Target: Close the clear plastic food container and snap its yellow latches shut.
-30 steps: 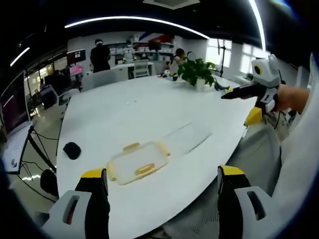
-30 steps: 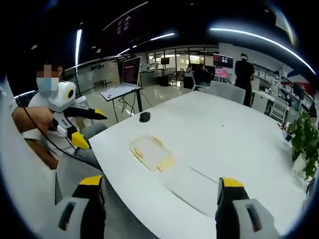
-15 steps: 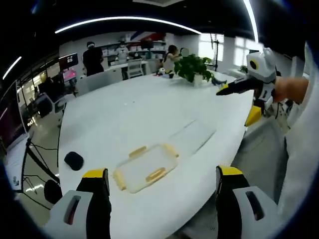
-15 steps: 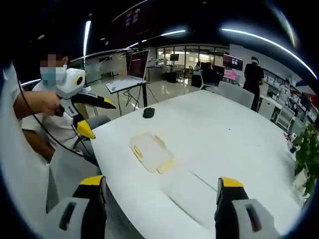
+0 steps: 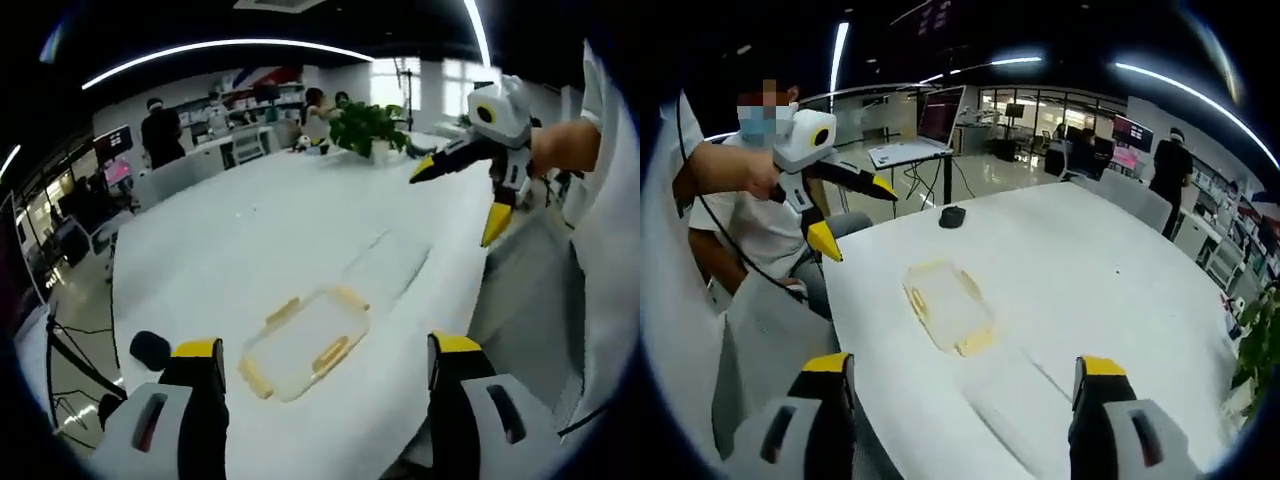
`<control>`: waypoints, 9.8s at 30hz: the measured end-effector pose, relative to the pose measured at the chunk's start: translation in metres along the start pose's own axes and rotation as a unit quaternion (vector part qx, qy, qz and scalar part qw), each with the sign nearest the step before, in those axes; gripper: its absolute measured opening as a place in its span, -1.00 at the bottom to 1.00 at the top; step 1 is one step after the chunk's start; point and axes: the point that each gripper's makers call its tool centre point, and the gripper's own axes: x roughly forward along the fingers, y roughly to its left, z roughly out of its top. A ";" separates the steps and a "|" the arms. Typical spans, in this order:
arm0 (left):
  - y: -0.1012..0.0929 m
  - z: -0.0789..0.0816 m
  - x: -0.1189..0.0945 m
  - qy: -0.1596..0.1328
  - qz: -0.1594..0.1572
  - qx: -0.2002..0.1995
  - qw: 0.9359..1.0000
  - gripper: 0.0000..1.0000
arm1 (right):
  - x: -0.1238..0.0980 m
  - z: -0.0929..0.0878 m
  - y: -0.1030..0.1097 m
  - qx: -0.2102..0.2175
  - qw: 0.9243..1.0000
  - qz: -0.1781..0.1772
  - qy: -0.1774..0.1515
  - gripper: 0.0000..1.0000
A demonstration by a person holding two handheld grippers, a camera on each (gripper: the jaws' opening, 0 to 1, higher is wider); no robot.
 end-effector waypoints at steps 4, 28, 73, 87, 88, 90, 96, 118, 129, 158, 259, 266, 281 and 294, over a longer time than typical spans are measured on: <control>0.005 -0.001 0.005 0.007 -0.011 0.020 1.000 0.62 | 0.007 0.000 0.000 -0.012 1.000 0.005 0.009 0.78; 0.033 -0.030 0.041 0.043 -0.116 0.145 0.982 0.47 | 0.054 0.005 -0.008 -0.121 0.991 0.053 0.034 0.53; 0.079 -0.118 0.094 0.177 -0.225 0.248 0.925 0.07 | 0.155 -0.052 -0.013 -0.191 0.958 0.146 0.157 0.05; 0.081 -0.125 0.099 0.183 -0.240 0.246 0.921 -0.13 | 0.168 -0.057 -0.014 -0.206 0.950 0.158 0.175 -0.09; 0.080 -0.125 0.100 0.182 -0.242 0.245 0.921 -0.15 | 0.169 -0.060 -0.013 -0.210 0.947 0.161 0.180 -0.11; 0.079 -0.124 0.101 0.179 -0.242 0.242 0.922 -0.16 | 0.168 -0.065 -0.014 -0.221 0.942 0.165 0.190 -0.12; 0.076 -0.125 0.102 0.182 -0.252 0.240 0.920 -0.22 | 0.172 -0.062 -0.016 -0.215 0.943 0.171 0.186 -0.20; 0.064 -0.125 0.089 0.193 -0.248 0.231 0.921 -0.25 | 0.163 -0.065 -0.011 -0.226 0.936 0.192 0.192 -0.29; 0.061 -0.101 0.068 0.185 -0.232 0.217 0.930 -0.26 | 0.142 -0.039 -0.014 -0.251 0.933 0.190 0.177 -0.29; 0.015 -0.020 0.071 0.198 -0.220 0.234 0.926 -0.26 | 0.057 -0.032 -0.044 -0.240 0.938 0.192 0.160 -0.29; -0.083 0.031 0.201 0.223 -0.214 0.232 0.923 -0.03 | -0.032 -0.163 -0.143 -0.211 0.933 0.192 0.220 -0.15; -0.080 0.031 0.193 0.221 -0.210 0.211 0.929 -0.04 | -0.039 -0.161 -0.145 -0.192 0.940 0.184 0.214 -0.14; -0.073 0.041 0.183 0.197 -0.193 0.116 0.954 -0.13 | -0.044 -0.134 -0.149 -0.015 0.981 0.112 0.160 -0.27; -0.086 0.051 0.189 0.173 -0.175 -0.119 0.962 -0.06 | -0.037 -0.128 -0.147 0.187 0.970 0.047 0.145 -0.48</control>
